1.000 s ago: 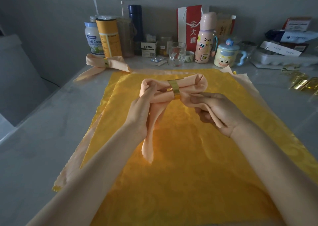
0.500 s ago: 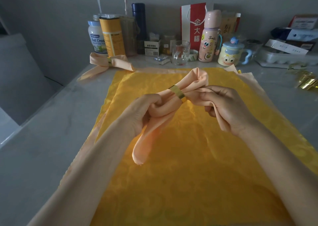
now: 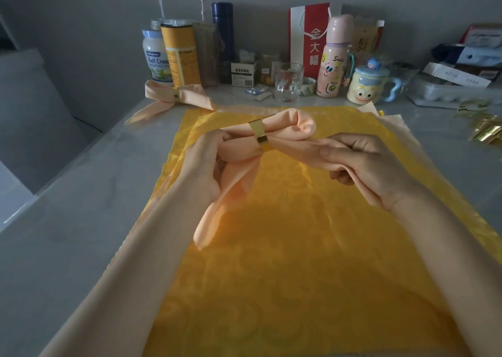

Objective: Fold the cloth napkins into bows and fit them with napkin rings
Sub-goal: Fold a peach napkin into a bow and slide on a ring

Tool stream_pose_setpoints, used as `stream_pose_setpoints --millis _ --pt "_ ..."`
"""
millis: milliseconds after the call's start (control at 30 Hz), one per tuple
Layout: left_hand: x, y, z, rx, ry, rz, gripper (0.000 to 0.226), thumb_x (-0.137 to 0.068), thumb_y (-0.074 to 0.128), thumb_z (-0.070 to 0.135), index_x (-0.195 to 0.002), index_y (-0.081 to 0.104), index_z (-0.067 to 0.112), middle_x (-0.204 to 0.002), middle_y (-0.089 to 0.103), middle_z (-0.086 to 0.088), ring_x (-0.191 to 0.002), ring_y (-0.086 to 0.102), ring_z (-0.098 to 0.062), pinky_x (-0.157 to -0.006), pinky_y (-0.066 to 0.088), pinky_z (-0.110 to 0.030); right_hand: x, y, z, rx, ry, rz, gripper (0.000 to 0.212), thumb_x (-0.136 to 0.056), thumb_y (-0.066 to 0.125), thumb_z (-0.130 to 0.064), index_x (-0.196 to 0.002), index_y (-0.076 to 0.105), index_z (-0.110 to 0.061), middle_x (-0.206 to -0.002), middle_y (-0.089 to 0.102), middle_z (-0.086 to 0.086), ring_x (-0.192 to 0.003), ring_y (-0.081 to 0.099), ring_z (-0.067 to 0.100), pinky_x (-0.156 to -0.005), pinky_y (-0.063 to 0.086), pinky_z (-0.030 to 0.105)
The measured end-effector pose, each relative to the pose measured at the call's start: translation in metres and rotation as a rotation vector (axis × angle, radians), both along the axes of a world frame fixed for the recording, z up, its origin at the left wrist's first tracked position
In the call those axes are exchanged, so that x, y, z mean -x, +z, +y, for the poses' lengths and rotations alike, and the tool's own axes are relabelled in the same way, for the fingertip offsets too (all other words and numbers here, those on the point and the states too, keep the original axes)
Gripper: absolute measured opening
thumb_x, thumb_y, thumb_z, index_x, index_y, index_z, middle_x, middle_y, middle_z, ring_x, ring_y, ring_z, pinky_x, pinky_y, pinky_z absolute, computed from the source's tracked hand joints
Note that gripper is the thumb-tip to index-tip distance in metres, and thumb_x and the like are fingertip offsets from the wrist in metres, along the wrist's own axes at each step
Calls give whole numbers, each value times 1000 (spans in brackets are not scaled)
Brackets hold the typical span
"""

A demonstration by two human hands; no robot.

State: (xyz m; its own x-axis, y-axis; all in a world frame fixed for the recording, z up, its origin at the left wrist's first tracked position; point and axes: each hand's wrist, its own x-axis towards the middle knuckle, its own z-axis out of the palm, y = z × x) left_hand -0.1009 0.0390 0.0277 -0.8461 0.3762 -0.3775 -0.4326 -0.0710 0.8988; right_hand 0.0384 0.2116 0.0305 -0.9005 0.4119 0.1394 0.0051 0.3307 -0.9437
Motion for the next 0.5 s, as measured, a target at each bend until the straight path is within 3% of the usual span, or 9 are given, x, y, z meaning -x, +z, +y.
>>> stream_pose_setpoints --millis 167,267,333,433,500 --pt "-8 -2 6 15 -14 10 15 -80 60 22 -87 69 12 -72 70 -9 -55 66 -21 -51 51 -26 1 -5 -4 -179 325 -336 27 -79 72 -24 -85 63 1 -75 66 2 -70 61 10 -67 46 25" --pt "-16 -5 10 6 -43 -37 19 -81 63 28 -86 70 11 -72 71 -9 -53 66 -20 -49 51 -25 8 -14 -16 -277 338 -450 17 -85 66 -25 -89 68 -8 -85 70 2 -77 63 8 -70 46 21" --pt "-19 -6 11 -17 -61 -37 18 -80 65 29 -84 69 12 -75 71 -9 -61 68 -22 -57 55 -29 7 -14 -12 -281 320 -448 22 -84 68 -29 -100 67 -15 -98 70 0 -91 64 10 -78 48 21" --pt "-22 -6 12 48 -14 93 20 -79 67 31 -85 70 12 -79 72 -8 -73 68 -24 -72 55 -35 5 -9 -1 -65 194 -289 66 -68 78 -48 -123 54 -21 -113 64 -3 -105 60 9 -87 47 26" --pt "-26 -5 12 80 -6 181 24 -81 65 32 -90 69 10 -79 71 -6 -73 67 -22 -68 53 -32 7 -7 -1 229 91 -119 56 -68 73 -39 -115 56 -15 -95 65 -1 -88 61 10 -76 48 22"
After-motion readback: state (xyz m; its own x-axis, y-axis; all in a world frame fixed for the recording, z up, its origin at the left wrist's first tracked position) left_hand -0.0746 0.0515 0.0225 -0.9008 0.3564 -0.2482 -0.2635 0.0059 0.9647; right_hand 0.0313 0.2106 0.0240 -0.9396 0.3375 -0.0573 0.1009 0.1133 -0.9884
